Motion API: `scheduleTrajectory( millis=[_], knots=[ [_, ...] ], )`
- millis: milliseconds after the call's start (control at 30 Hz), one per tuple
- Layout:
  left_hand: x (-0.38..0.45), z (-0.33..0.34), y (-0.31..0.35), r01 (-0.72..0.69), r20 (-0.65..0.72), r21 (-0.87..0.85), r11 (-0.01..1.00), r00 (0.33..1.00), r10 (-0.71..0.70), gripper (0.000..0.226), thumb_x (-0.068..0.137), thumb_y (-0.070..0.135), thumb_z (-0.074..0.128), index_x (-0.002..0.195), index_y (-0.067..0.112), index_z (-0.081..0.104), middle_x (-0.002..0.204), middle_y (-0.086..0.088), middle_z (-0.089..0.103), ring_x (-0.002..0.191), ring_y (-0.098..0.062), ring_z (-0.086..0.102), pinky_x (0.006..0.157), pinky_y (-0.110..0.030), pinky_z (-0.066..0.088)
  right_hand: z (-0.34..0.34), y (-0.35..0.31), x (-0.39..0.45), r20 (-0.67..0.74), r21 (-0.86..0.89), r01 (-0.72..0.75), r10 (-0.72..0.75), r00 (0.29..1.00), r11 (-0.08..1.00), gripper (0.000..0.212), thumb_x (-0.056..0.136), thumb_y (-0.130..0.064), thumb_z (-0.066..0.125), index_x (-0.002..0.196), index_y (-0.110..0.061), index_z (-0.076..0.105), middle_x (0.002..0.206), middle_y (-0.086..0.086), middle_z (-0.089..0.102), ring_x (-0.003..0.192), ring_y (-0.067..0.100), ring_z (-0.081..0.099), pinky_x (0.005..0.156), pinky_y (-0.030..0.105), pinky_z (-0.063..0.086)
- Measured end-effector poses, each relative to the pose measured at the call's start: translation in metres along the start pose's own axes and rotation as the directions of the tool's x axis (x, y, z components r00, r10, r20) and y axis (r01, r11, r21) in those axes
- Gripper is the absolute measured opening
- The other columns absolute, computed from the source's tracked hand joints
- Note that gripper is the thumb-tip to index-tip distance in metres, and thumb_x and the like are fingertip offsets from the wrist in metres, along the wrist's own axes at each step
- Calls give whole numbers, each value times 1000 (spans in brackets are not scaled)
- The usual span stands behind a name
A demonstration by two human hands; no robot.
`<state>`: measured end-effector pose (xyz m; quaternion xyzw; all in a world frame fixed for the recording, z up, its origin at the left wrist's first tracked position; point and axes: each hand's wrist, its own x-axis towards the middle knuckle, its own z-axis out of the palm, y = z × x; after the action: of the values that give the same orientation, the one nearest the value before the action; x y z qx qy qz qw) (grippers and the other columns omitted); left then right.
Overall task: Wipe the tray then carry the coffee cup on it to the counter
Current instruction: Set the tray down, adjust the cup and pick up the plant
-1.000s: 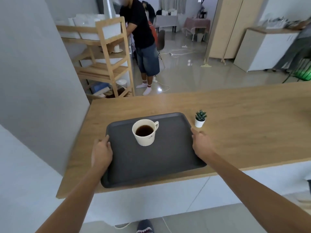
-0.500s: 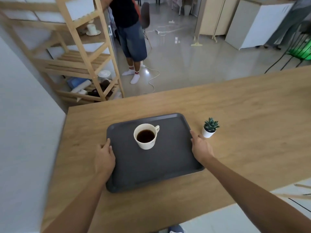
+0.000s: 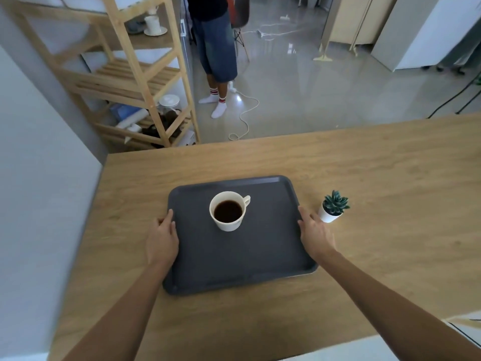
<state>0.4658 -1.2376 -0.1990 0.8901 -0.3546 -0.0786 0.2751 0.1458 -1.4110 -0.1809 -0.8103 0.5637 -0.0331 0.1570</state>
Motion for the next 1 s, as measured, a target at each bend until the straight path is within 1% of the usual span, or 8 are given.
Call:
scheduleTrajectory(
  millis=[200,300,400,467,533,600,700,1000],
  knots=[
    [-3,-3,0,2,27,-11,1000,1000,-2,42,98,17,43,139,13,48,115,-18,53,96,-35,59,85,-44,49,-15,-11,4,101,-69,-18,25,995,997,43,98,-18,45,140,-14,36,122,18,53,104,39,58,80,46,51],
    [-5,-6,8,53,-3,53,997,999,-53,43,95,18,47,138,16,48,124,-19,46,110,-36,50,92,-48,44,-19,-26,3,41,-176,44,-37,998,983,48,89,-7,53,135,-14,42,123,17,45,112,36,48,91,43,47],
    [-8,-7,24,0,-47,24,1000,999,2,40,92,13,49,132,12,51,127,-19,47,113,-35,48,98,-47,40,-21,-57,8,61,101,189,-196,979,977,68,82,9,47,144,-19,36,138,13,38,122,32,45,98,38,44],
    [-16,-3,39,20,83,-254,967,997,1,35,95,8,44,128,8,55,124,-16,57,112,-28,56,101,-40,43,-22,-79,13,108,296,234,-275,955,926,71,84,12,41,146,-20,34,147,11,37,130,29,44,105,34,40],
    [-29,1,57,238,279,-534,811,955,-96,32,97,7,39,122,10,58,121,-12,64,105,-19,62,96,-36,49,-21,-96,15,174,440,196,-297,939,876,69,87,11,37,147,-24,33,148,9,39,132,26,44,108,36,40],
    [-39,7,70,392,393,-657,644,907,-151,32,97,5,35,114,13,61,117,-10,66,103,-16,63,93,-33,50,-19,-104,13,209,542,116,-268,941,832,66,89,10,34,145,-26,36,145,7,45,127,24,50,99,34,47],
    [-42,9,79,470,444,-714,519,877,-183,34,96,2,34,105,16,63,109,-5,69,106,-16,64,90,-29,50,-19,-103,9,190,592,59,-211,959,804,64,87,12,32,140,-23,44,139,5,52,121,22,55,90,28,48],
    [-37,10,91,476,490,-696,537,862,-130,38,95,1,34,98,24,64,113,-4,67,107,-14,62,91,-30,48,-21,-81,-12,141,590,30,-139,980,807,58,89,11,35,136,-20,50,133,4,60,119,18,58,101,32,47]
  ],
)
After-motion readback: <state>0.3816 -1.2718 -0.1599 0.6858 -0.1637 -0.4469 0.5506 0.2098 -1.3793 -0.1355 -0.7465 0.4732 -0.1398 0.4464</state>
